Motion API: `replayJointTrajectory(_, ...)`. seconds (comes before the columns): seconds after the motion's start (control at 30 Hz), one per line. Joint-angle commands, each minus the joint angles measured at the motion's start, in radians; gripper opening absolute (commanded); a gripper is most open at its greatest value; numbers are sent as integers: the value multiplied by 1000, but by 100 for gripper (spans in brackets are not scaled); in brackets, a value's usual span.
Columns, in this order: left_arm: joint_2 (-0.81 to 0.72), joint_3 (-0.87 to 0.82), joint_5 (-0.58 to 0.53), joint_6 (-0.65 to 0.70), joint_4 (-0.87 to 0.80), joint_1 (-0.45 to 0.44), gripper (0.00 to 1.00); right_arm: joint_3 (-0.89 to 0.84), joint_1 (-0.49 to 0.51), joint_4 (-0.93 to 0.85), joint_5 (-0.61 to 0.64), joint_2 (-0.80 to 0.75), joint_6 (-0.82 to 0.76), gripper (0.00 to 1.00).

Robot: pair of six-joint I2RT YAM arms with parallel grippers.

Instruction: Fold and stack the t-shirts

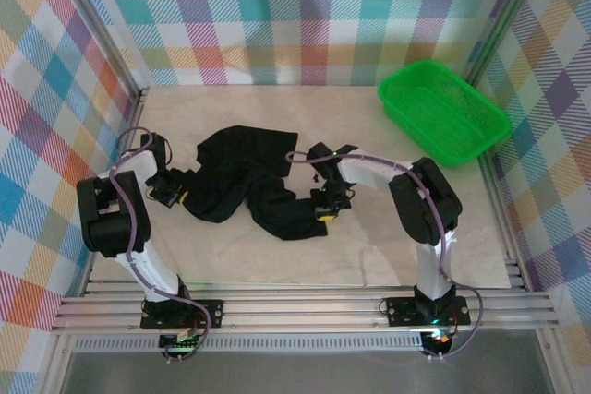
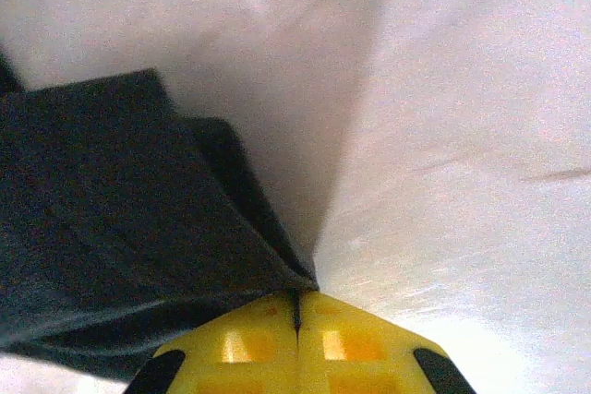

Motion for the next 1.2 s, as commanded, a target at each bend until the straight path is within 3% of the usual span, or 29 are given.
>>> replayJointTrajectory(0.0, -44, 29, 51, -3, 42, 2, 0, 72, -72, -38, 57, -78, -40, 0)
replayJointTrajectory(0.27, -294, 83, 106, -57, 41, -4, 0, 303, -221, -111, 89, -152, -67, 0)
replayJointTrajectory(0.4, -354, 130, 97, -150, 44, -5, 0, 386, -279, -110, 113, -206, -60, 0)
replayJointTrajectory(0.6, -448, 130, 50, -263, 54, -50, 0, 401, -269, -146, 64, -233, -49, 0)
replayJointTrajectory(0.63, -459, 119, 63, -268, 49, -50, 0, 358, -242, -137, 60, -241, -38, 2)
replayJointTrajectory(0.73, -497, 74, 85, -267, 38, -50, 0, 201, -157, -99, 39, -241, -9, 35)
replayJointTrajectory(0.83, -531, 58, 73, -250, 1, -50, 0, 68, -98, -31, 42, -202, -16, 55)
replayJointTrajectory(1.03, -517, 104, 60, -232, -71, -50, 0, -5, -80, 47, 117, -72, -150, 71)
replayJointTrajectory(1.17, -506, 111, 57, -230, -92, -50, 0, 37, -80, 38, 76, 28, -208, 63)
